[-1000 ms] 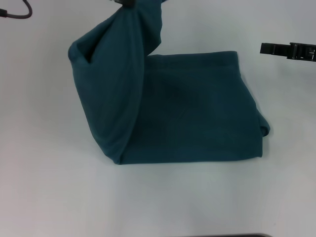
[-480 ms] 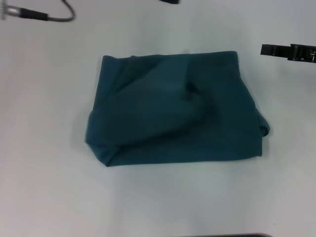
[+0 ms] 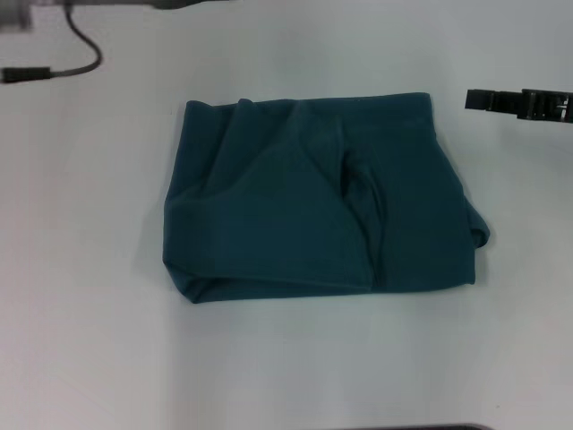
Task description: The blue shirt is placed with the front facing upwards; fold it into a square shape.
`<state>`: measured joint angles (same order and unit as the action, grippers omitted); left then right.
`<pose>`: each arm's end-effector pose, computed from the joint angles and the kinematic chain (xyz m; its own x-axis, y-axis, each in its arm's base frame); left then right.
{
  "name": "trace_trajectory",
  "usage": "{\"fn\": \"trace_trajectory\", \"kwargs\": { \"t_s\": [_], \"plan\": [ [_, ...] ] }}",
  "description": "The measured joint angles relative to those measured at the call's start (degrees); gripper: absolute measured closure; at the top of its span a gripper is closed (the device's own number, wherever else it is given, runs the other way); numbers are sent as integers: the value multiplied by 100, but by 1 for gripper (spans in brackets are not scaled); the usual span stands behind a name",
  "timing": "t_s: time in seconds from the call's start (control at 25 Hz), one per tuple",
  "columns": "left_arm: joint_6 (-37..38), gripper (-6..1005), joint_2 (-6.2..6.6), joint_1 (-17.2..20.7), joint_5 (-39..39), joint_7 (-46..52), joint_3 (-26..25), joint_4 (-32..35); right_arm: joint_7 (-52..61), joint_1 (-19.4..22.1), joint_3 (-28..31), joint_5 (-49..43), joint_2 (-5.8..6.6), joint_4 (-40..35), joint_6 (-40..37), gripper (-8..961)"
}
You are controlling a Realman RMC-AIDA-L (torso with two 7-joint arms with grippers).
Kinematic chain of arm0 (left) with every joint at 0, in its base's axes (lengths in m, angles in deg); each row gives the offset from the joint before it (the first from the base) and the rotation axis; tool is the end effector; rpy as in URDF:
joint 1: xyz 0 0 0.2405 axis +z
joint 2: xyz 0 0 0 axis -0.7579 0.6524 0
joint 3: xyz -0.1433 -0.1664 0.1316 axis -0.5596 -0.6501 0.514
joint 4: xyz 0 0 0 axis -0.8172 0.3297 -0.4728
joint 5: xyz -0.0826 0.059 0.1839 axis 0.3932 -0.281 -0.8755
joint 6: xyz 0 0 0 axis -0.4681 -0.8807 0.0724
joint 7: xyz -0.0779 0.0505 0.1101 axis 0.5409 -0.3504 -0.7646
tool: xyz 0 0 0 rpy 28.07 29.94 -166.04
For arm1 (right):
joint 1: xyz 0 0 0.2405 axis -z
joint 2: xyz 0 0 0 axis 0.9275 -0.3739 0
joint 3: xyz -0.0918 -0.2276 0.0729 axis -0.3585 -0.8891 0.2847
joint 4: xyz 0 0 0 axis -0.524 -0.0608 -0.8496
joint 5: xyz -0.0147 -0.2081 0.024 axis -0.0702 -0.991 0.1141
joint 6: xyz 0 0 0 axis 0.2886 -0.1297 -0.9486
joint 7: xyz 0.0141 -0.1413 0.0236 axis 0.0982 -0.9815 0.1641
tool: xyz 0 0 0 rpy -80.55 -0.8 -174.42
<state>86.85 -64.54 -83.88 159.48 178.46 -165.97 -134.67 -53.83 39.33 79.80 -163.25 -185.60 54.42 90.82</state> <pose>-0.1225 0.3490 0.0595 0.4789 0.7272 0.4918 0.7279 -0.6421 0.2406 0.3138 0.3456 0.0456 0.4130 -0.7223 -0.5547 -0.8846 -0.4629 -0.0560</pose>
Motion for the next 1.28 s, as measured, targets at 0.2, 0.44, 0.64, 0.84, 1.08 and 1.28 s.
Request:
{"fn": "trace_trajectory", "kwargs": {
  "t_s": [0.2,0.44,0.64,0.84,1.08,1.28],
  "plan": [
    [-33,642,15,435,141,-414,-55,-21,121,-34,0,-251,6,8,297,759],
    [-214,511,21,801,-48,-963,-60,24,685,-148,0,-644,-24,-1,525,571],
    [-572,355,105,1091,-363,-1420,-201,121,1015,-200,0,-697,-92,-47,699,403],
    [-596,223,154,1180,-357,-1935,-890,515,1333,-322,-83,-936,-167,-120,629,342],
    [-563,225,216,1311,-349,-2260,-1240,824,1484,-512,-242,-1074,-199,-373,350,343],
    [-586,225,231,1380,-343,-2357,-1261,885,1538,-703,-285,-1074,-289,-675,37,343]
  ]
}}
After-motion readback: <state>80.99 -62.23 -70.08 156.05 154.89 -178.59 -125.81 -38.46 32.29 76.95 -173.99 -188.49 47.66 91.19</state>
